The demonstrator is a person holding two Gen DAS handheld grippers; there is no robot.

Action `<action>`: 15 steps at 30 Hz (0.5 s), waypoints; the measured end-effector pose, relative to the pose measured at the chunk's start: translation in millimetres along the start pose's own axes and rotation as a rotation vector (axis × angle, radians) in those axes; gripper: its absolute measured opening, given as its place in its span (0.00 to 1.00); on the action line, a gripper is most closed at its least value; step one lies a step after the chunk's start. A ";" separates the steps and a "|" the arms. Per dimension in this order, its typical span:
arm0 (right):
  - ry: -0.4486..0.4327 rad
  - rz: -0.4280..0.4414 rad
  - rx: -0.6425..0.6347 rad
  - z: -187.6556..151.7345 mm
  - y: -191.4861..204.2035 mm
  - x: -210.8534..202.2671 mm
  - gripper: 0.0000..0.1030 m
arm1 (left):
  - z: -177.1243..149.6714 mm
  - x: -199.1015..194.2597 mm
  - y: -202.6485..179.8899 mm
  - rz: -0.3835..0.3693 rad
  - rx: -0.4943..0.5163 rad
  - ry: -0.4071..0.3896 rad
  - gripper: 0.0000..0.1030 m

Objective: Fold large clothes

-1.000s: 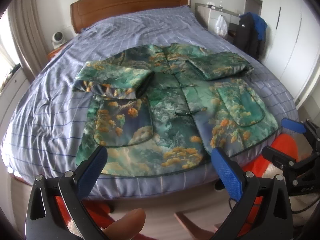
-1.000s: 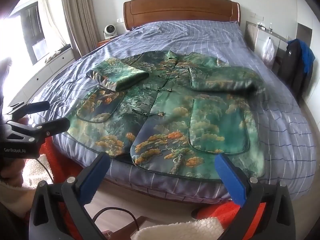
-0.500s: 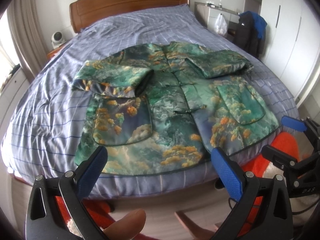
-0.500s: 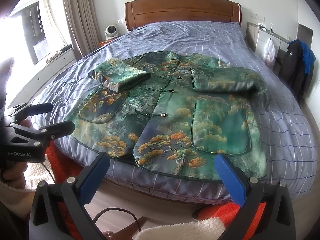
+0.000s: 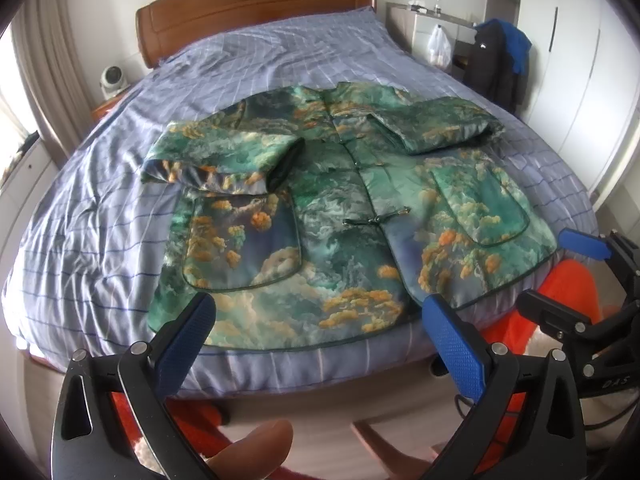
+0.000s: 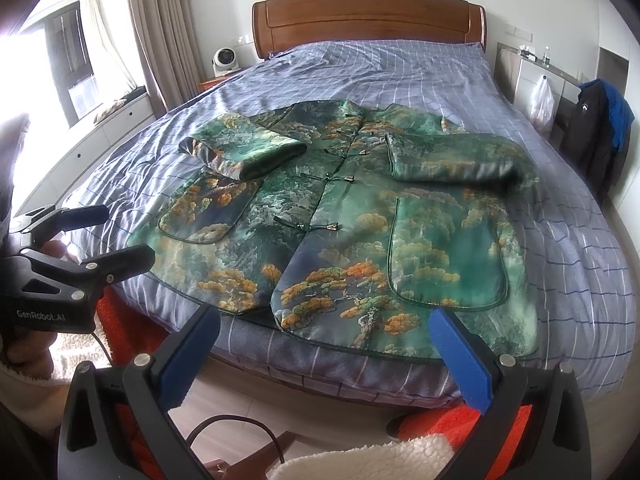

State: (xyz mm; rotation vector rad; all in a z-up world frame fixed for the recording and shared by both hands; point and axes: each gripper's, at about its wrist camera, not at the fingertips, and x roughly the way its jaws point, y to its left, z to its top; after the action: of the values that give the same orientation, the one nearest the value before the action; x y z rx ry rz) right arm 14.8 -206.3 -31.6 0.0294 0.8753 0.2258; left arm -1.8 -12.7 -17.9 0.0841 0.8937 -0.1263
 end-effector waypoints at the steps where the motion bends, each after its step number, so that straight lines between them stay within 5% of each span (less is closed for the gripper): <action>1: -0.001 -0.001 0.000 0.0 0.2 0.1 1.00 | 0.1 0.1 -0.1 0.000 -0.001 0.001 1.00; 15: 0.006 0.004 0.000 -1.9 0.8 1.5 1.00 | -0.2 0.5 -3.9 0.000 0.003 0.005 1.00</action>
State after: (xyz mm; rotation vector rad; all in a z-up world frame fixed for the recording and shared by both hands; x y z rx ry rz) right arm 14.1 -205.3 -33.9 0.0307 0.8816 0.2292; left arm -2.2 -16.6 -18.5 0.0870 0.8983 -0.1271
